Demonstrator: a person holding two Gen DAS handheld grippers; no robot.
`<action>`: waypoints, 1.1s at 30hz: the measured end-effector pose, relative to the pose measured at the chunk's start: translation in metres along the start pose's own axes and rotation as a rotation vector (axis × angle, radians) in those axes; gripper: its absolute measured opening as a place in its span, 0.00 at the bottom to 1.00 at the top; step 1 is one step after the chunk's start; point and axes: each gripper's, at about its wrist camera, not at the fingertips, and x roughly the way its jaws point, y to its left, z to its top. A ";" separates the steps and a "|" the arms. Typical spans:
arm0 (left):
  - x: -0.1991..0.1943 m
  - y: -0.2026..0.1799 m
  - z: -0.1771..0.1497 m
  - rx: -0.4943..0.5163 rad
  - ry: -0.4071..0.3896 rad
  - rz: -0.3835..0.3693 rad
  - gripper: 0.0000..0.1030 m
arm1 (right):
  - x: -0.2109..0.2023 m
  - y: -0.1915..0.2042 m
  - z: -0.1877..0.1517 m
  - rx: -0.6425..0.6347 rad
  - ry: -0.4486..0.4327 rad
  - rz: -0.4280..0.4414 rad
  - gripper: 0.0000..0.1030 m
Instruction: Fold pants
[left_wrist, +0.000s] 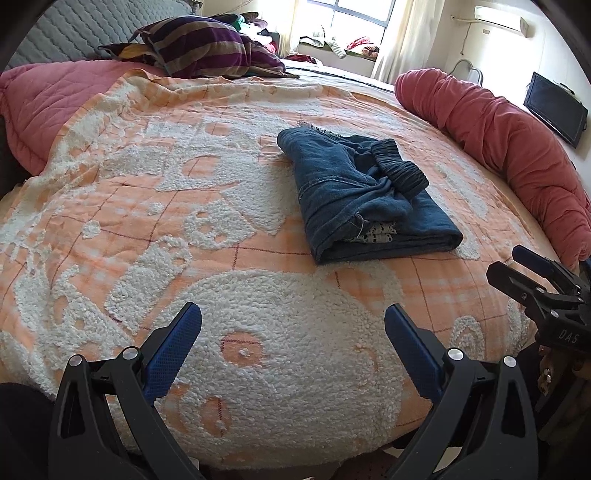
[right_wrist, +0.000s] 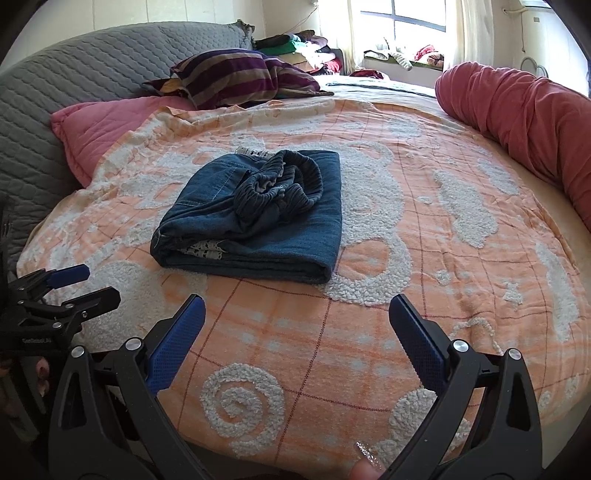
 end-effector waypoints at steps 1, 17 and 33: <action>0.000 0.001 0.001 0.000 -0.002 0.002 0.96 | 0.000 0.000 0.000 -0.003 -0.004 -0.007 0.91; -0.004 -0.001 0.002 0.005 -0.012 0.012 0.96 | 0.000 0.000 0.001 -0.003 -0.006 -0.015 0.91; -0.006 -0.002 0.002 0.006 -0.019 0.011 0.96 | 0.000 -0.001 0.001 -0.002 -0.006 -0.020 0.91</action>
